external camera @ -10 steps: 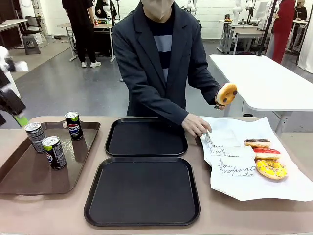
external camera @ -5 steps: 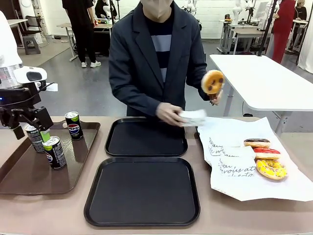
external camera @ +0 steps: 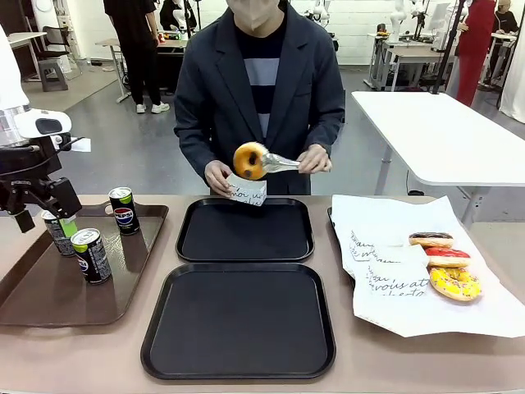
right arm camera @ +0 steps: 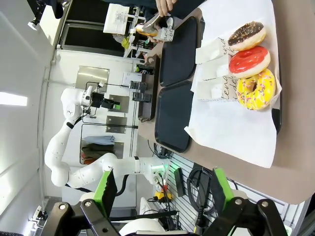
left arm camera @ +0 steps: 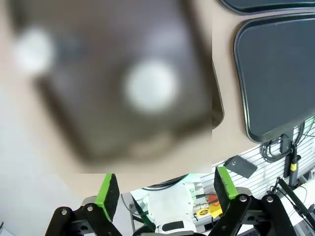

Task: Set up donuts and drinks on trays.
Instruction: Pick up one Pepsi coke and place it on the Flat Tray.

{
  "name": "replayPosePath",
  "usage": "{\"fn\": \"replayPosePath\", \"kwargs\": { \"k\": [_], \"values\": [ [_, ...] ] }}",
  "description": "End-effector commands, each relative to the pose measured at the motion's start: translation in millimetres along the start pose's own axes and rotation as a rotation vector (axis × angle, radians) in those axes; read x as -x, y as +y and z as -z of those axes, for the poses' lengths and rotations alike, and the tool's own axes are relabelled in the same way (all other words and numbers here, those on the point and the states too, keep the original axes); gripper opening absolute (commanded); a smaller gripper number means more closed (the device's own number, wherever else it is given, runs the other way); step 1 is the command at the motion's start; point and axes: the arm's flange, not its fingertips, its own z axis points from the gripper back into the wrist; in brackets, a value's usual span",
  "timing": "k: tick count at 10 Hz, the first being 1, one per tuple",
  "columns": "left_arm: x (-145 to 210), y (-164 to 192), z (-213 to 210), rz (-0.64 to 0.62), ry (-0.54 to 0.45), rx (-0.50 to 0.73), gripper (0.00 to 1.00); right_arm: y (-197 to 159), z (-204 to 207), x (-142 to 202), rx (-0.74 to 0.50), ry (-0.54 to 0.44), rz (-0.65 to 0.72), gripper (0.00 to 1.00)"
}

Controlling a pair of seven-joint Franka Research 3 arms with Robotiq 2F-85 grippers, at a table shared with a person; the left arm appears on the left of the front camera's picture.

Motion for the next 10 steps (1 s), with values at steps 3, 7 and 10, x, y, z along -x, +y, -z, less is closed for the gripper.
{"fn": "replayPosePath", "kwargs": {
  "k": [3, 7, 10],
  "values": [
    [-7, -25, 21, -0.119, -0.066, -0.132, 1.00, -1, -2, -1, -0.024, -0.011, -0.017, 1.00],
    [-22, -40, 51, -0.166, -0.162, -0.216, 1.00, -1, -2, -1, -0.024, -0.011, -0.017, 1.00],
    [-29, -30, 56, -0.171, -0.183, -0.185, 1.00, -1, -2, -1, -0.024, -0.011, -0.017, 1.00]
  ]
}}
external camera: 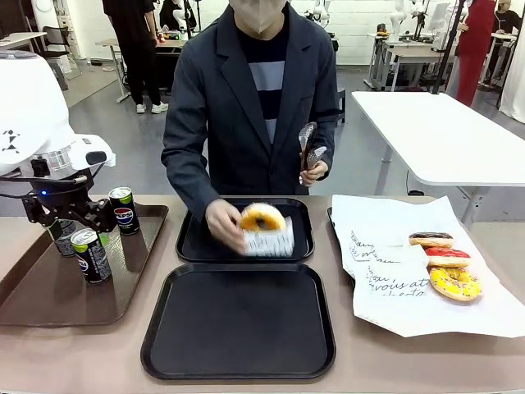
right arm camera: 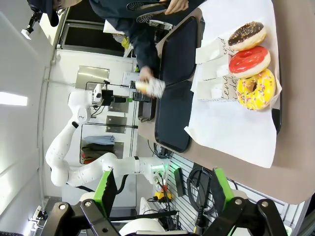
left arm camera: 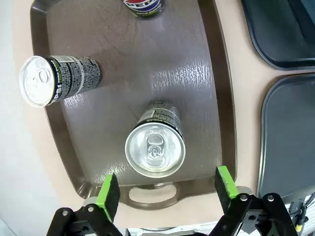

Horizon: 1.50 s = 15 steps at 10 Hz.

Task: Set up donuts and drinks on trays.
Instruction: Pick up one Pepsi coke and place it on the Flat Tray.

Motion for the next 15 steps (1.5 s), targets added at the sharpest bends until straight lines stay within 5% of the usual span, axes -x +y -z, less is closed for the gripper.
{"fn": "replayPosePath", "kwargs": {
  "k": [1, 13, 14, 15],
  "values": [
    [-9, 8, 6, -0.021, -0.020, 0.015, 1.00, -1, -2, -1, -0.024, -0.012, -0.016, 1.00],
    [-30, 15, 47, -0.051, 0.045, 0.061, 1.00, -1, -2, -1, -0.024, -0.012, -0.016, 1.00],
    [-30, 16, 46, -0.050, 0.033, 0.068, 0.48, -1, -2, -1, -0.024, -0.012, -0.016, 1.00],
    [-29, 16, 44, -0.047, 0.033, 0.071, 0.47, -1, -2, -1, -0.024, -0.012, -0.016, 1.00]
  ]
}}
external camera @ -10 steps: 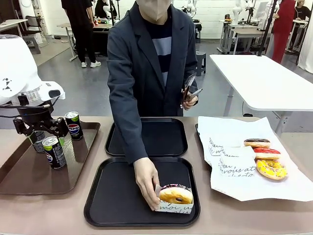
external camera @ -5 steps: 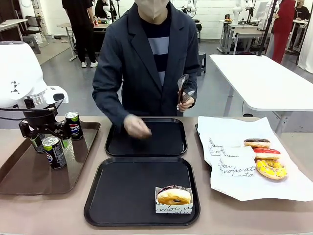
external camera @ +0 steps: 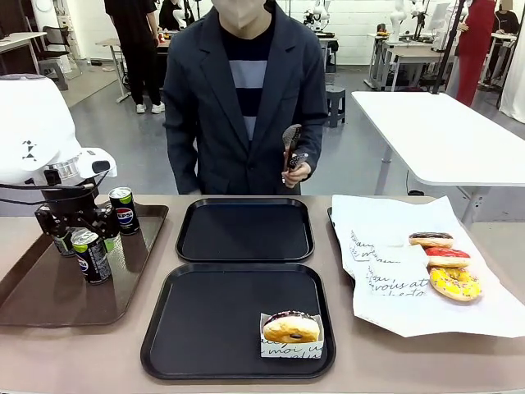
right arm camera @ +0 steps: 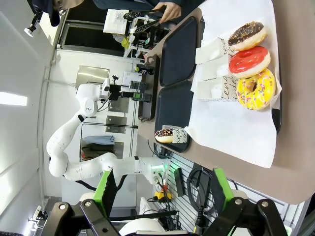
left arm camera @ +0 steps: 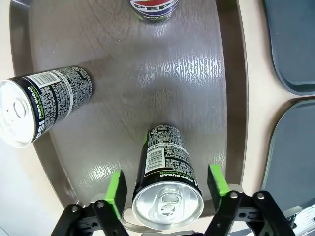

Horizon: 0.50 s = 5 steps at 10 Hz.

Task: Set up donuts and drinks on trays.
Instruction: Pick up one Pepsi coke and place it on the Flat Tray.

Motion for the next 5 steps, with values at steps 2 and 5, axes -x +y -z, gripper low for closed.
{"fn": "replayPosePath", "kwargs": {
  "k": [2, 5],
  "values": [
    [1.6, -0.7, -0.7, 0.004, -0.010, 0.010, 0.42, -0.6, -1.7, -0.9, -0.024, -0.012, -0.016, 1.00],
    [2.6, 2.2, -7.4, -0.008, 0.005, -0.003, 0.00, -0.6, -1.7, -0.9, -0.024, -0.012, -0.016, 1.00]
  ]
}}
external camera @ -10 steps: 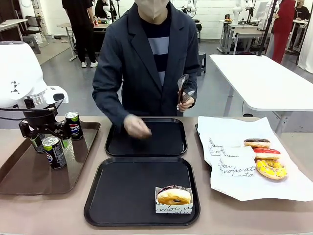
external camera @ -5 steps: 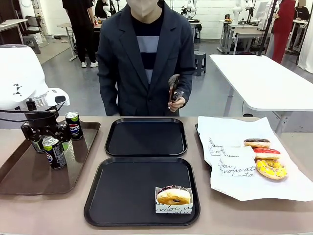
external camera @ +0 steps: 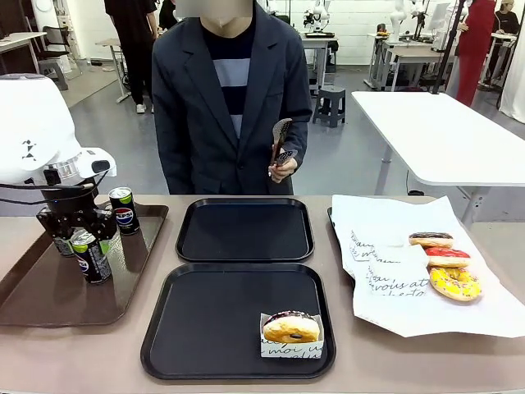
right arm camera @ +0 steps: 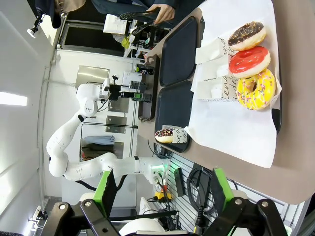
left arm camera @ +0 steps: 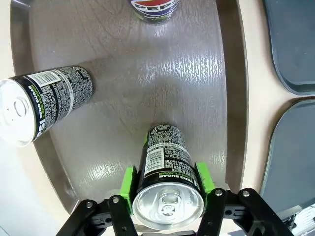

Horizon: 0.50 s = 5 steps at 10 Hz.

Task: Set up donuts and drinks on trays.
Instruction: Pick up one Pepsi coke and place it on the Flat Tray.

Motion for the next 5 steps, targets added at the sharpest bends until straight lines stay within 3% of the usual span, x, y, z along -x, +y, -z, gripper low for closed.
{"fn": "replayPosePath", "kwargs": {
  "k": [1, 5],
  "values": [
    [3, 3, -17, -0.015, 0.005, 0.003, 0.06, -1, -2, -1, -0.024, -0.012, -0.016, 1.00],
    [64, -7, -125, 0.060, 0.041, -0.036, 0.05, -1, -2, -1, -0.024, -0.012, -0.016, 1.00]
  ]
}}
